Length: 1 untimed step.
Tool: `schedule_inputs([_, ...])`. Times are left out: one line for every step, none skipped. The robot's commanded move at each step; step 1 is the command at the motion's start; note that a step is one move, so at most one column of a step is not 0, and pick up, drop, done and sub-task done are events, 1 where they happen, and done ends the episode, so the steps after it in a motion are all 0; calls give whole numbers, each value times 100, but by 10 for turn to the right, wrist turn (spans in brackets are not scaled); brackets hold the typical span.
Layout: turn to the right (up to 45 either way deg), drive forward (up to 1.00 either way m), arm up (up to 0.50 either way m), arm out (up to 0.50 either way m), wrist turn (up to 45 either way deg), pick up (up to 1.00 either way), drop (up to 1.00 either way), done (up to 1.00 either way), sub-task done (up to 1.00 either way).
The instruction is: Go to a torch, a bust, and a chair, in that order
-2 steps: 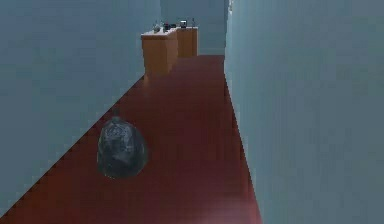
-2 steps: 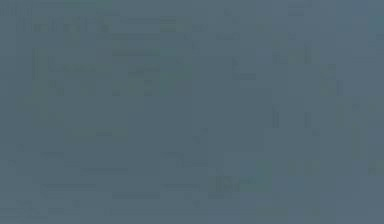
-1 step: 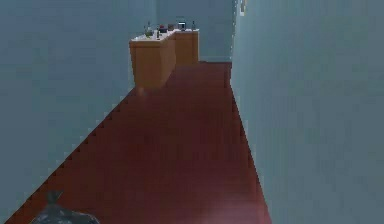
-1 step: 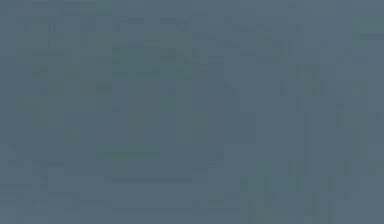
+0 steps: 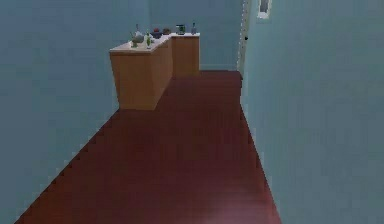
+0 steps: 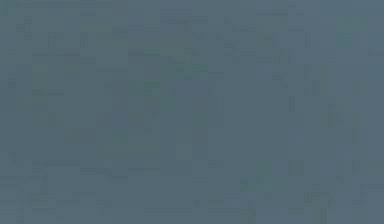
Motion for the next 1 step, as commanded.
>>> schedule_inputs([30, 0, 0, 0, 0, 0, 0, 0, 0])
